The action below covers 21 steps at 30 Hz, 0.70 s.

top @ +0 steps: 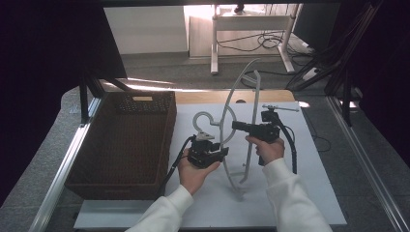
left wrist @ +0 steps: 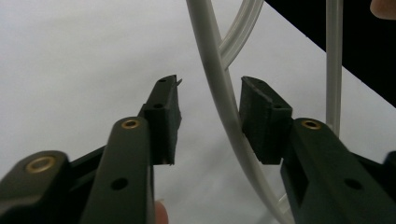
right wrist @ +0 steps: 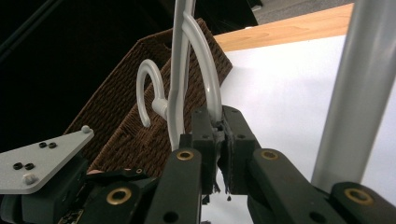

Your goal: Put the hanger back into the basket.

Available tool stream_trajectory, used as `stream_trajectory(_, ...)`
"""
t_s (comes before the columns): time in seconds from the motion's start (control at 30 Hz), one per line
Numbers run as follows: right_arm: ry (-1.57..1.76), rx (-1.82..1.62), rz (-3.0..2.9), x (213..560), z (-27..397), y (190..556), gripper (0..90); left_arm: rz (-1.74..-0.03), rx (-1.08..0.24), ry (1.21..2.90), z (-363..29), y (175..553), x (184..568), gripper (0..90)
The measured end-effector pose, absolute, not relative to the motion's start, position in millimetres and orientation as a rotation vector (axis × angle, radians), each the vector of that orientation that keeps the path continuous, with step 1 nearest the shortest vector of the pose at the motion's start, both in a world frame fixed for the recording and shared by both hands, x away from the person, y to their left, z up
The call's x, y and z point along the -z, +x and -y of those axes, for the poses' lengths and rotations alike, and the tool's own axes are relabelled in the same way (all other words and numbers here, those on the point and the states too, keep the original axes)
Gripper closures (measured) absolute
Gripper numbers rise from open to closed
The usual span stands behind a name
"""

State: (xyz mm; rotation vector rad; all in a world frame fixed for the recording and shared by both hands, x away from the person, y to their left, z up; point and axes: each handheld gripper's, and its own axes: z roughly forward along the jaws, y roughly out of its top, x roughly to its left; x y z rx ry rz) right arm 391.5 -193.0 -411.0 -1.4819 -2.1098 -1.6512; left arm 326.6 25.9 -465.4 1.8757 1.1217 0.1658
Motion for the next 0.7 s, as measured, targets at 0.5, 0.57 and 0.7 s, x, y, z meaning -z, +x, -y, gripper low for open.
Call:
stream_trajectory(0.5,-1.465,1.646,2.108,412,192,389,84.9,-1.154,-0.115,1.83,-35,334,463,80.9)
stream_trajectory(0.57,-1.459,1.657,2.104,411,194,389,84.4,-1.147,-0.111,1.823,-38,334,461,81.8)
stream_trajectory(0.7,-1.453,1.655,2.114,409,194,388,83.0,-1.136,-0.107,1.822,-39,332,460,82.2)
